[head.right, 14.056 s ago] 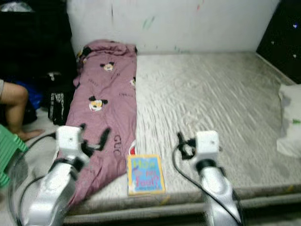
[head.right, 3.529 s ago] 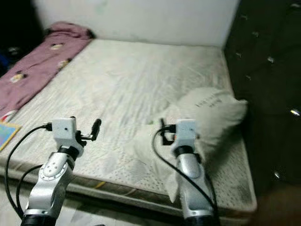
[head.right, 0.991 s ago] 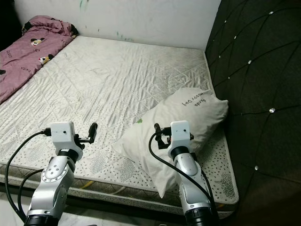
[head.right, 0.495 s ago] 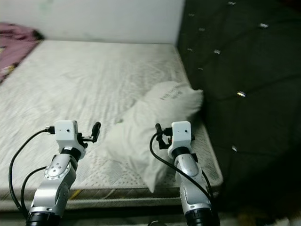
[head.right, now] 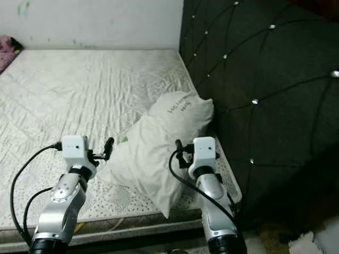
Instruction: Clean up the room
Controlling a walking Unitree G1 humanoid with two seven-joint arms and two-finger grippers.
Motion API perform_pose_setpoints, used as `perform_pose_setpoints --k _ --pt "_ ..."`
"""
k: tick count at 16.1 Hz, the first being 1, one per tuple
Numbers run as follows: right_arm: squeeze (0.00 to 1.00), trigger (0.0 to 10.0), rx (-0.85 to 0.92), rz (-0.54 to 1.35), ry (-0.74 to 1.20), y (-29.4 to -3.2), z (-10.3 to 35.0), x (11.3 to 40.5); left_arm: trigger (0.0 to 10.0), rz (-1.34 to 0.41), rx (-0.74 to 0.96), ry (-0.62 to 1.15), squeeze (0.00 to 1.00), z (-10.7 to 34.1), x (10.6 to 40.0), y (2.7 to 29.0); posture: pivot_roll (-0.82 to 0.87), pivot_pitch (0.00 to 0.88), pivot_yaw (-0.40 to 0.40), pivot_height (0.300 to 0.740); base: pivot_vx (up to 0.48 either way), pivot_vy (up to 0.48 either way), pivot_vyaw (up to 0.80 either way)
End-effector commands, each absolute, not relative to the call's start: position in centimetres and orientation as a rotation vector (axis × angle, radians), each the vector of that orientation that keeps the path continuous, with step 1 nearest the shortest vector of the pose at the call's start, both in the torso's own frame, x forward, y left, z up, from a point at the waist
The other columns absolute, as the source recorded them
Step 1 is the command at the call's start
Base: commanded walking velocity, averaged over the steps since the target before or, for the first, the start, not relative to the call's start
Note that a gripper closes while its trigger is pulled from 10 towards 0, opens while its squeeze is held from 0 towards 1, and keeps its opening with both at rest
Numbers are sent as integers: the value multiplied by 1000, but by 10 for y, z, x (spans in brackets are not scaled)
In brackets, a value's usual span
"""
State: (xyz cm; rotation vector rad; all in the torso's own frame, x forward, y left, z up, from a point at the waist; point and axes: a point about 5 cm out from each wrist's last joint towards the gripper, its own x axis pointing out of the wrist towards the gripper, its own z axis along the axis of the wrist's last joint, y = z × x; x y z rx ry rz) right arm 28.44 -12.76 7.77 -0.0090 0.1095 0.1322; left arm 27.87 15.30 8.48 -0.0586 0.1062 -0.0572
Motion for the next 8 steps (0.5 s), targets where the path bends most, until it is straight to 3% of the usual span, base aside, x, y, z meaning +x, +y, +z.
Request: perform_pose_setpoints --k 1,8 --pt "0 10000 -9 121 103 -130 79 286 10000 -74 -52 96 0 87 279 151 24 0 -12 740 0 -315 0" --pt "0 10000 -9 116 102 -130 79 285 10000 -83 -59 91 0 87 279 150 23 0 -12 740 0 -330 0"
